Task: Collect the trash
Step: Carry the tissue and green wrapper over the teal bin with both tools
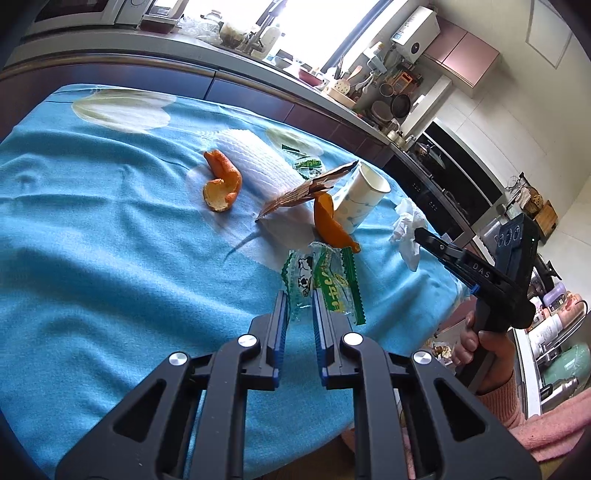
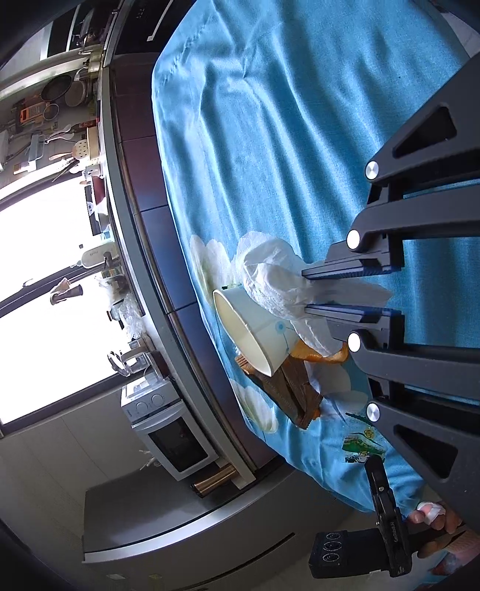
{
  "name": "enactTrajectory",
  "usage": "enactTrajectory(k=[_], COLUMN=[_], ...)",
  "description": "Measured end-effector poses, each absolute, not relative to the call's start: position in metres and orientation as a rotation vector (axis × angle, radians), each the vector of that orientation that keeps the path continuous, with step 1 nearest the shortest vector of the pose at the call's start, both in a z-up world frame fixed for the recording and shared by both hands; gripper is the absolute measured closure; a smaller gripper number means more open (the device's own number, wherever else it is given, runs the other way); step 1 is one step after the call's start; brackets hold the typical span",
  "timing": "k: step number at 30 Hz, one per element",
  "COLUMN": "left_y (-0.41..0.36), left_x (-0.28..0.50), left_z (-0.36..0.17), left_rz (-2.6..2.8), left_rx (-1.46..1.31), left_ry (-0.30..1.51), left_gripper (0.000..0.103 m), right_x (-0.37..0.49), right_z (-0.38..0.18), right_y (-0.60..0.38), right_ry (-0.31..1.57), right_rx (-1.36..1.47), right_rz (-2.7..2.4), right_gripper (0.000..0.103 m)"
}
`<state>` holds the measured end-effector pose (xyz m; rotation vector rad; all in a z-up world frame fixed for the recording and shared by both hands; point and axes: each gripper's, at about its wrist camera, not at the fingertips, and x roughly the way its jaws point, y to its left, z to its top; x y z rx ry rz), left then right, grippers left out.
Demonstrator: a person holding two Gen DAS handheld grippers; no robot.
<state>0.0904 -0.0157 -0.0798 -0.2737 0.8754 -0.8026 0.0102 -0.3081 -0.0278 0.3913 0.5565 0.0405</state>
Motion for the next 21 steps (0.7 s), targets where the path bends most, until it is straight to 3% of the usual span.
enactTrajectory(k=[21], left_y=[0.061], left_x=[0.07], left_z=[-0.049], left_rz=[-0.656], left_rx=[-0.312], left_ry=[0.756], left_gripper=[0.089], right_x=[0.028], right_z=[0.001], right_y=[-0.211], right_ry=[0.527], right_rx=[0.291], right_rz=[0.333], right_gripper=[0.091])
